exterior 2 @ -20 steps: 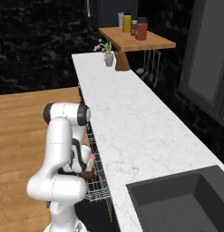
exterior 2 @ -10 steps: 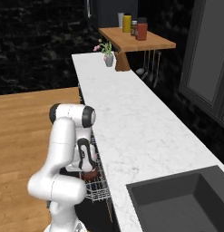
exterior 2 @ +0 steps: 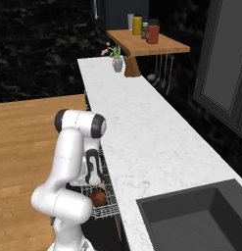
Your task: Pick up the cup and bowl from the counter, place them in the dishwasher, and close the dishwasher door.
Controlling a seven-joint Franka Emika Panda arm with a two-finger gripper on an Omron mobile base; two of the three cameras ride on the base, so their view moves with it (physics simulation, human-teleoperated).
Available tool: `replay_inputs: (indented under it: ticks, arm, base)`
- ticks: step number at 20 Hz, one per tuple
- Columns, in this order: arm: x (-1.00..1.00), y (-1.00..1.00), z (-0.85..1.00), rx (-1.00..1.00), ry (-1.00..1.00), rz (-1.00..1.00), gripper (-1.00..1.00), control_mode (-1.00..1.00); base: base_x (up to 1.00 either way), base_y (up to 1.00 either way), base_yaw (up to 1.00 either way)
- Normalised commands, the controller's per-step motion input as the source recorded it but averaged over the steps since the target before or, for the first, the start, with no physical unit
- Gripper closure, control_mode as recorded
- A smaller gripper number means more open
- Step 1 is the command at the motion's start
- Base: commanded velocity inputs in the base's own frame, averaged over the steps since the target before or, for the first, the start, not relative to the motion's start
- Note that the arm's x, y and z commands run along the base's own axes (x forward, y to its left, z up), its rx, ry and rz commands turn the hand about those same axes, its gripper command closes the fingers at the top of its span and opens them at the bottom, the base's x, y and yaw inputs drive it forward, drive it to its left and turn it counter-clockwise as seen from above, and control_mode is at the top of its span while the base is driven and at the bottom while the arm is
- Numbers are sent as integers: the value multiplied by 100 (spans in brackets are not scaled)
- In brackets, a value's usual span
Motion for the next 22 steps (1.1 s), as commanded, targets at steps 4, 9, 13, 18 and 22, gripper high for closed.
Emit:
replay_inputs:
  ticks: [4, 9, 13, 18, 22]
  arm:
    - [-42, 13, 94, -1, -9, -2, -100, -100]
    - [-51, 64, 100, -2, -3, 0, -100, -100]
    - [-16, 89, 100, -3, 0, 0, -100, -100]
    - [3, 88, 100, -2, 3, 0, -100, -100]
    - [18, 99, 100, -2, 11, 0, -100, -100]
  base:
    - [0, 0, 0]
    - [0, 0, 0]
    - [0, 0, 0]
    - [0, 0, 0]
    - [0, 0, 0]
